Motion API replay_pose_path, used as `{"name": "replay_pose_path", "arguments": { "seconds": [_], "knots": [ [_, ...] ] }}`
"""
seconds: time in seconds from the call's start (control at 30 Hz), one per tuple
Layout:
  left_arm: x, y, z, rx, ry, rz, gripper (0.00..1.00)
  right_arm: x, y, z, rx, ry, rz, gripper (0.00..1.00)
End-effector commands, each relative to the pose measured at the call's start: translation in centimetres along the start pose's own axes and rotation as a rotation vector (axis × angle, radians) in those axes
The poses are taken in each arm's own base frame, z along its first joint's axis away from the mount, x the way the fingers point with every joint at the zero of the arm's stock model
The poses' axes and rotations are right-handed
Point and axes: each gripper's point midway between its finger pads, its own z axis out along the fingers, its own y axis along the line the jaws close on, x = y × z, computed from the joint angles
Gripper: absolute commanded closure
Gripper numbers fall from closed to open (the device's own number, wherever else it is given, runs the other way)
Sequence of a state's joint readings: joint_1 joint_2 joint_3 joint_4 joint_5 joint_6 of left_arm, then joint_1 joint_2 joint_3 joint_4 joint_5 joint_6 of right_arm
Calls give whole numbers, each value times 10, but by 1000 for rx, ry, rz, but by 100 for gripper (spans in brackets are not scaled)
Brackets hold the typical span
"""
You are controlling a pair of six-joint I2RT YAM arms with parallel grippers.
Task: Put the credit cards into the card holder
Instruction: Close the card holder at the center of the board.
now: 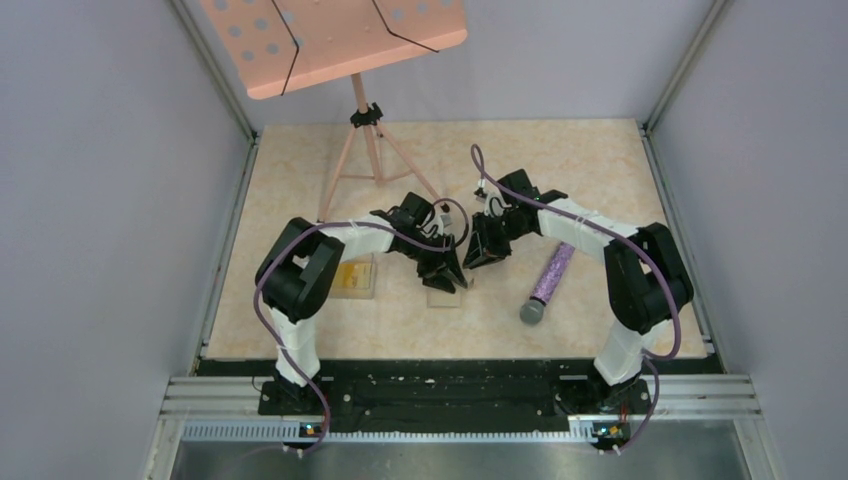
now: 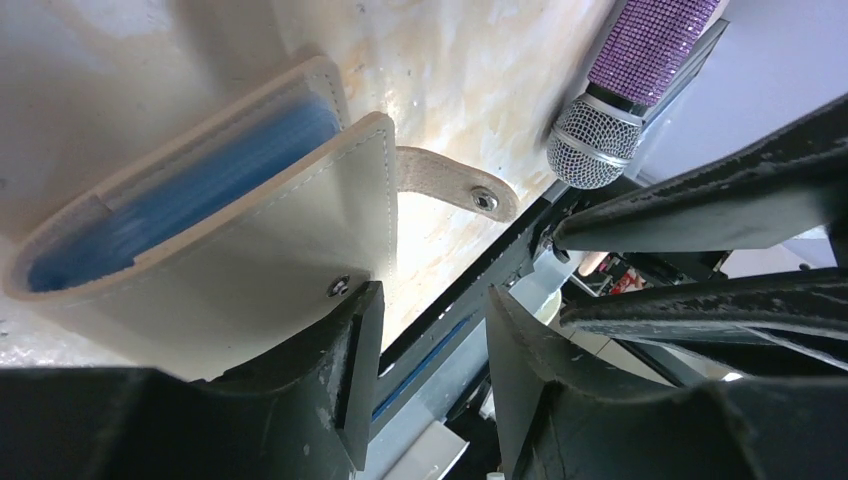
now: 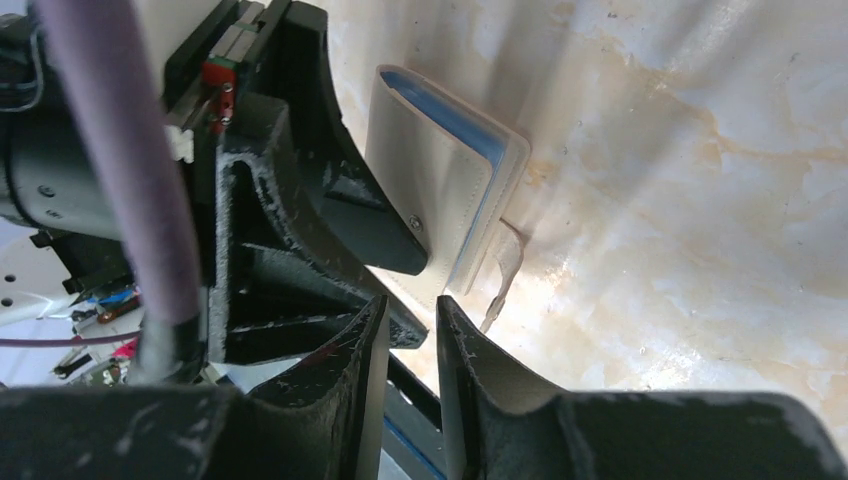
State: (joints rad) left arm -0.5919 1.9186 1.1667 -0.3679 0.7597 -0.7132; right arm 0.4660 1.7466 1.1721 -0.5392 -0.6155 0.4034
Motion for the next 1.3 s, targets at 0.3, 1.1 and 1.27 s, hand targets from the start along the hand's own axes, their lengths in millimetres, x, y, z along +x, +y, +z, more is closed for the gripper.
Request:
{"name": "replay_pose_path", "arguments": {
  "seconds": [0.3, 1.1, 1.27],
  "knots": [
    [-2, -9, -11, -5, -53, 78, 78, -14, 21, 13, -142, 17, -24, 100],
    [4, 53, -14, -325, -48, 82, 94, 10, -21, 54, 32, 117, -24, 100],
    [12, 70, -12, -385, -12, 68, 96, -4, -3, 45, -9, 79, -39, 100]
  ]
}}
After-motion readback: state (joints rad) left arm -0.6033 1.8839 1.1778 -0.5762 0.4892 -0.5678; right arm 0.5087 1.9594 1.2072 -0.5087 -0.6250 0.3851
